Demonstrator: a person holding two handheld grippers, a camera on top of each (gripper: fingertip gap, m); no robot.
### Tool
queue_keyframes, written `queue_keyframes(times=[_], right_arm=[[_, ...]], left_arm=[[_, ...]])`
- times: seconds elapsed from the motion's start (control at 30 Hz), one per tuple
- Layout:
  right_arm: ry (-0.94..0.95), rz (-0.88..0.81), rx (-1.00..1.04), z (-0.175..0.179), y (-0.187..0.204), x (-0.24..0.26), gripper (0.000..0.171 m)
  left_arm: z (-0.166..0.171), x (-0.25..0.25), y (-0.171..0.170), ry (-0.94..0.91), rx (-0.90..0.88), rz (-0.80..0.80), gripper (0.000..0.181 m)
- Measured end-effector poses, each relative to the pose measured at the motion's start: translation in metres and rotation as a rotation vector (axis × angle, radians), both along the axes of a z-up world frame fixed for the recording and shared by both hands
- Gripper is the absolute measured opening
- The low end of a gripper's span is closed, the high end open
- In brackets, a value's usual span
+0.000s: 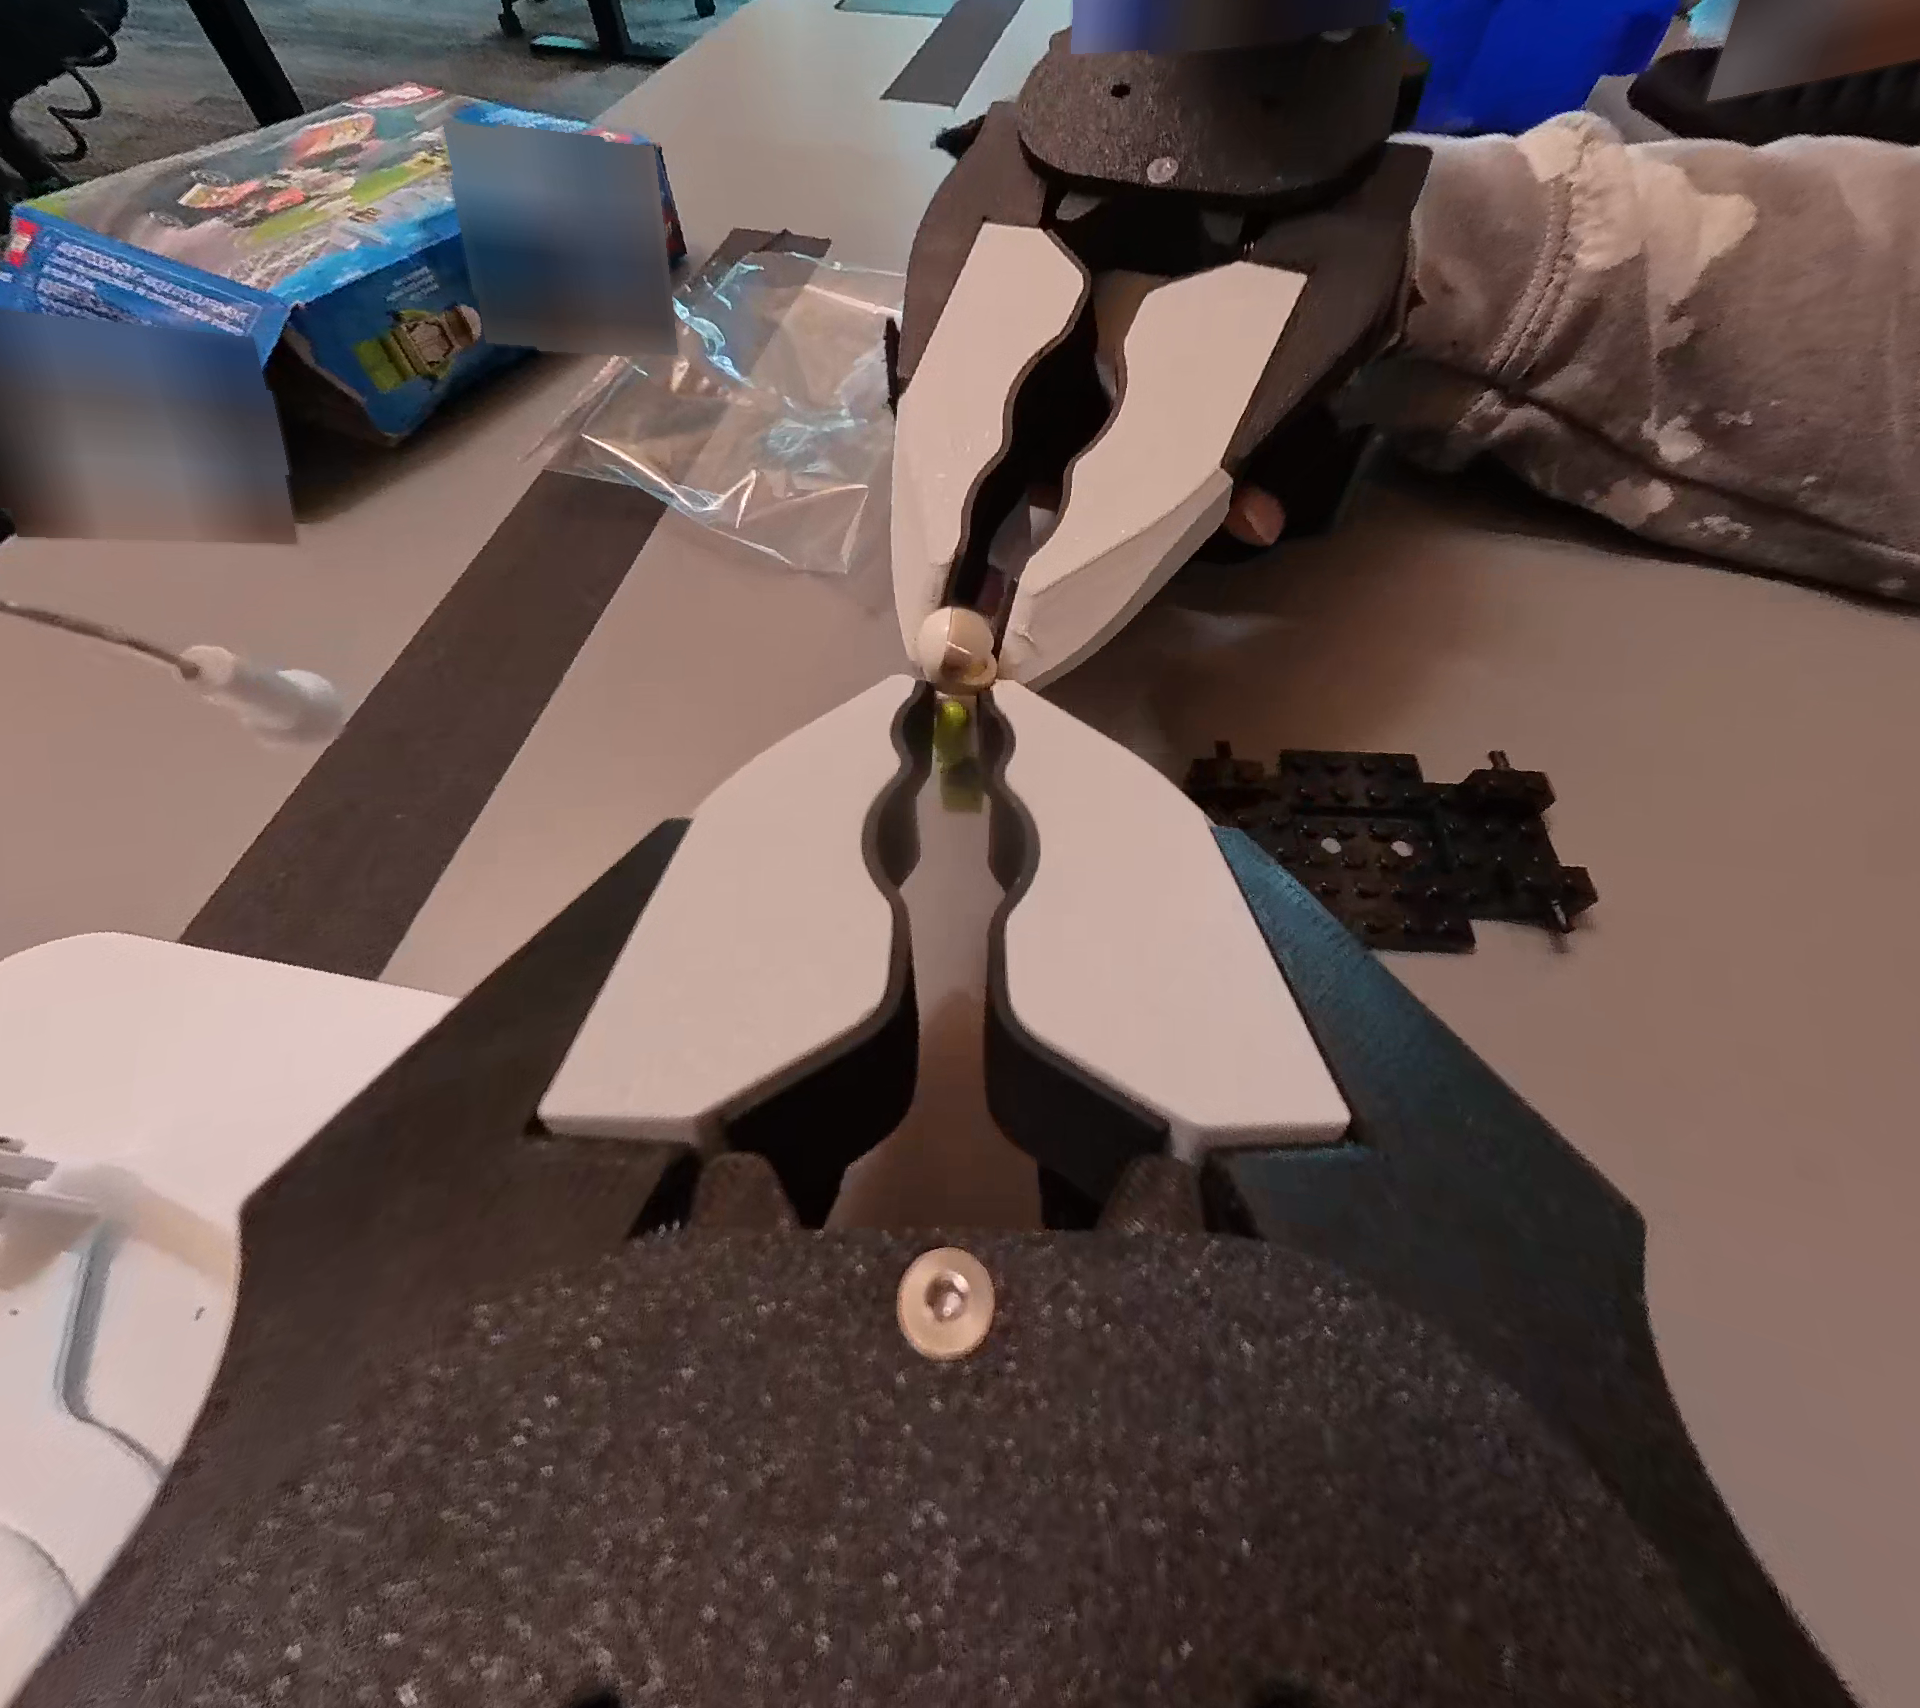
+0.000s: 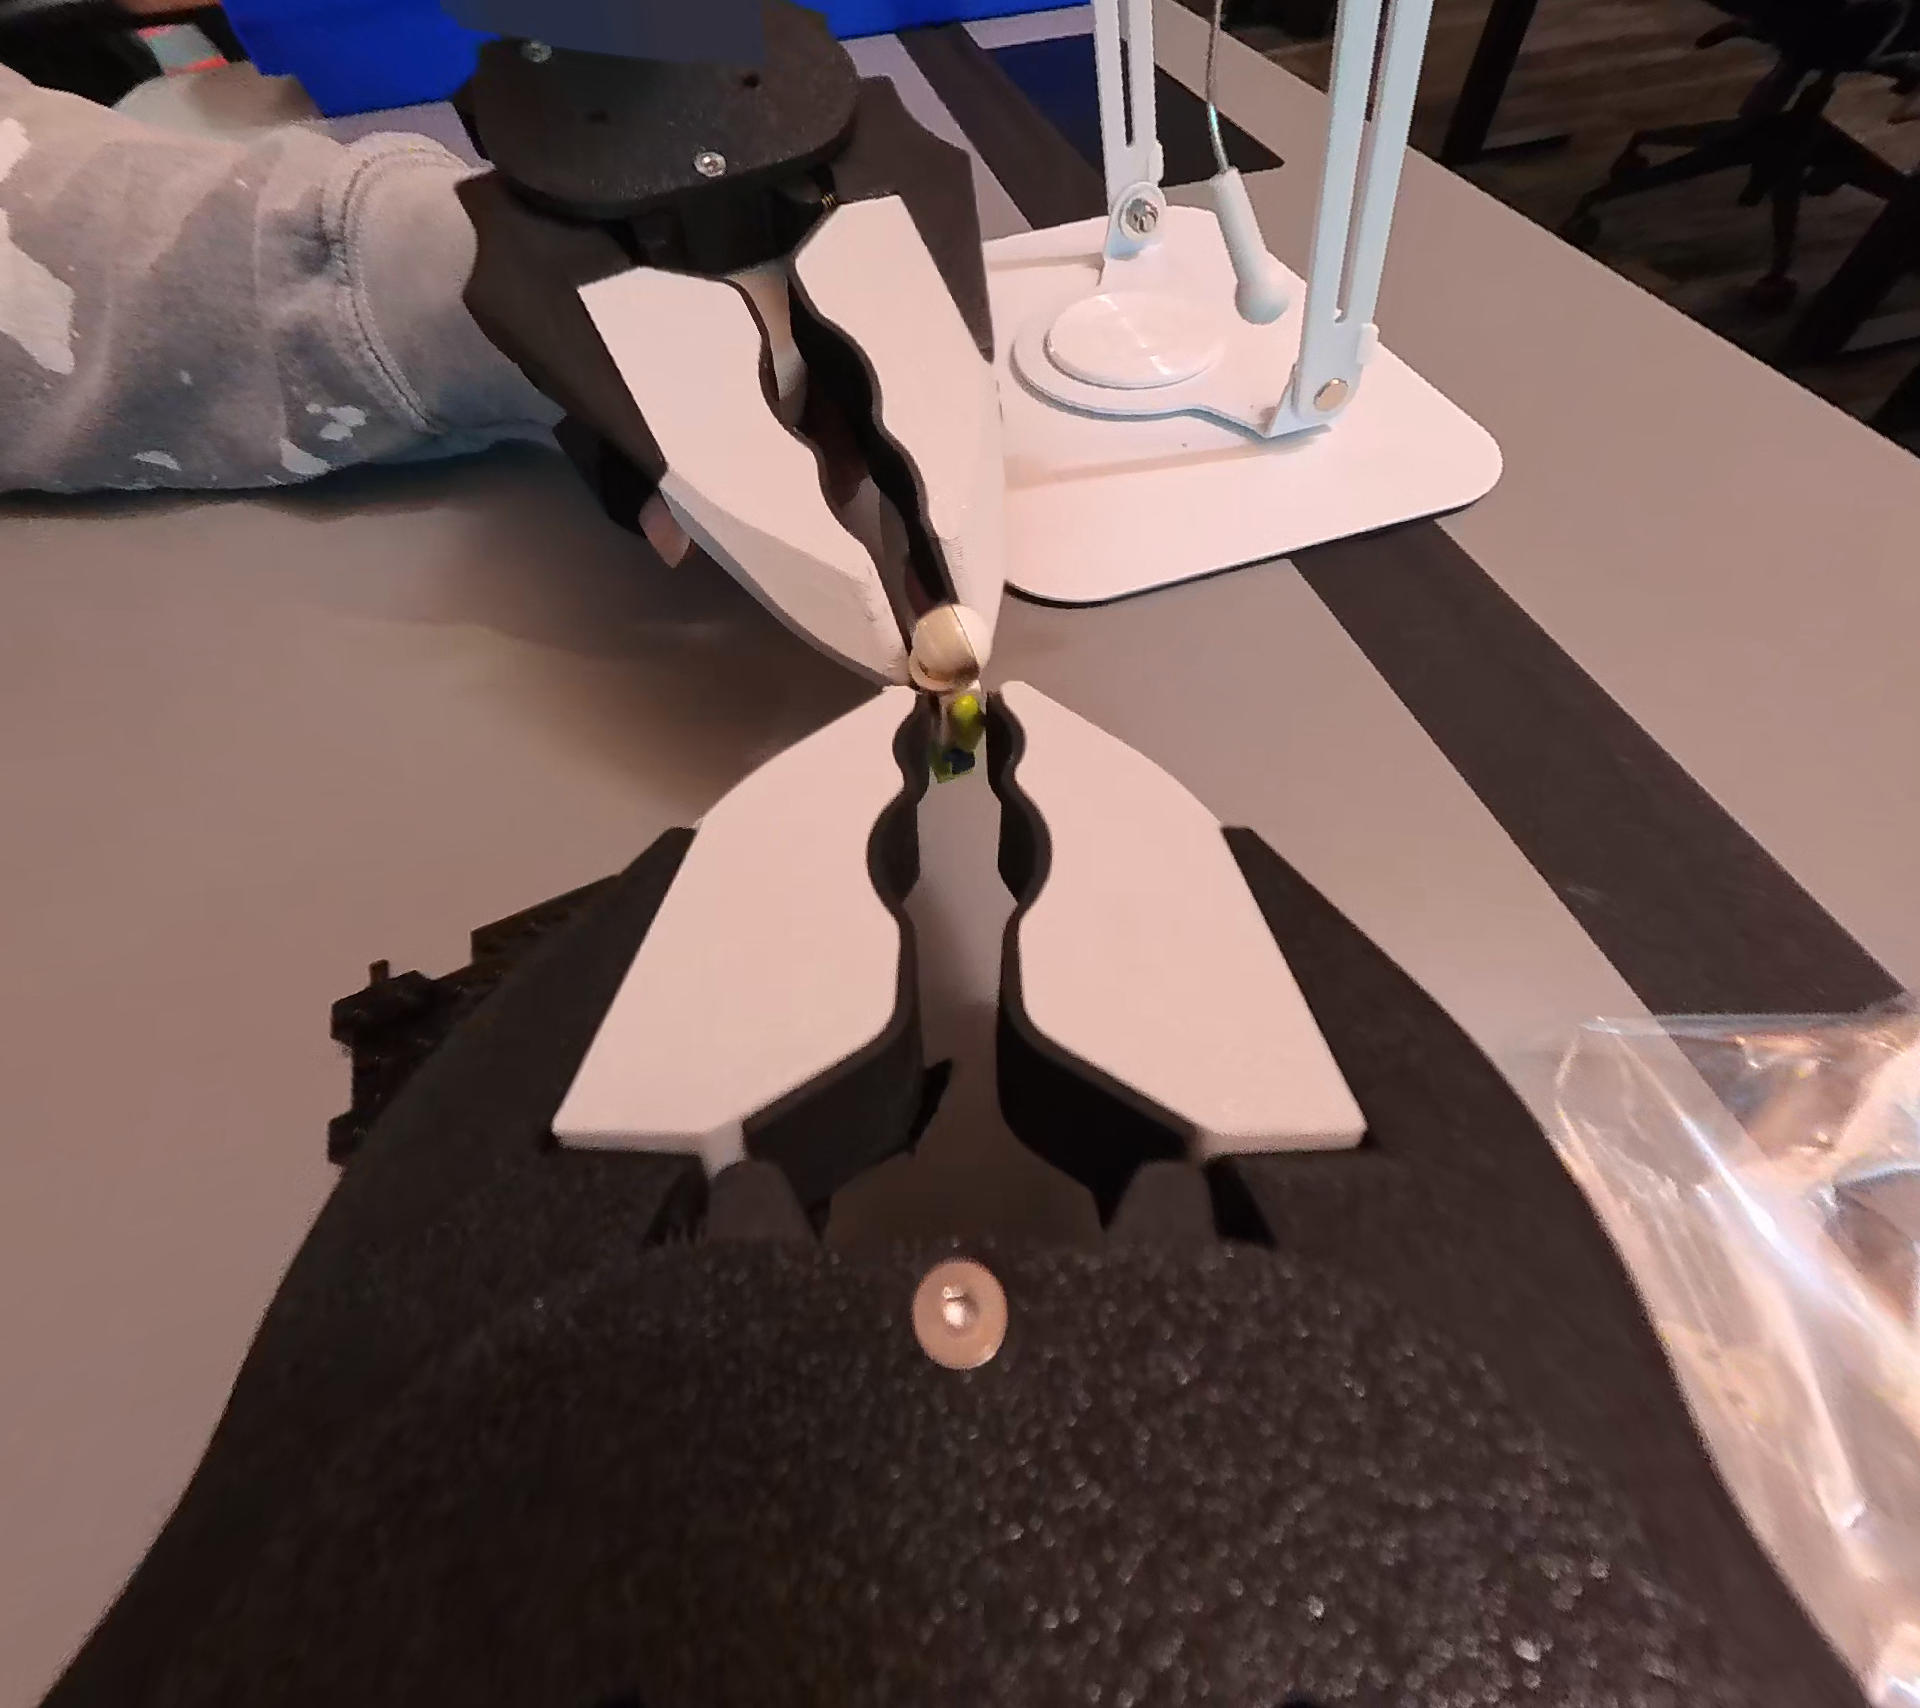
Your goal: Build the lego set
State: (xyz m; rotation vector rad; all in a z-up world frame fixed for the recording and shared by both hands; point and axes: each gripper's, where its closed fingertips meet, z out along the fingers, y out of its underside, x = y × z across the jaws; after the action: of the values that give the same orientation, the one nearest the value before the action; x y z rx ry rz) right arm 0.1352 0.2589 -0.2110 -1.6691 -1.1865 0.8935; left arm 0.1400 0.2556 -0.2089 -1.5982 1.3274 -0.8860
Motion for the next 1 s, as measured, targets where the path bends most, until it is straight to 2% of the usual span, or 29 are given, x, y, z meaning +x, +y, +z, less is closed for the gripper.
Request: queue_keyframes(times=[0.4, 1.0], right_arm=[[-0.154, -0.115, 0.002, -0.021, 0.020, 0.012, 0.010], [-0.271, -0.138, -0.031, -0.038, 0.021, 0.017, 0.014]], left_arm=[[-0.019, 0.011, 0.020, 0.110, 0.011, -0.045, 0.008], [-0.031, 0.012, 0.019, 0.186, 0.029, -0.061, 0.008]])
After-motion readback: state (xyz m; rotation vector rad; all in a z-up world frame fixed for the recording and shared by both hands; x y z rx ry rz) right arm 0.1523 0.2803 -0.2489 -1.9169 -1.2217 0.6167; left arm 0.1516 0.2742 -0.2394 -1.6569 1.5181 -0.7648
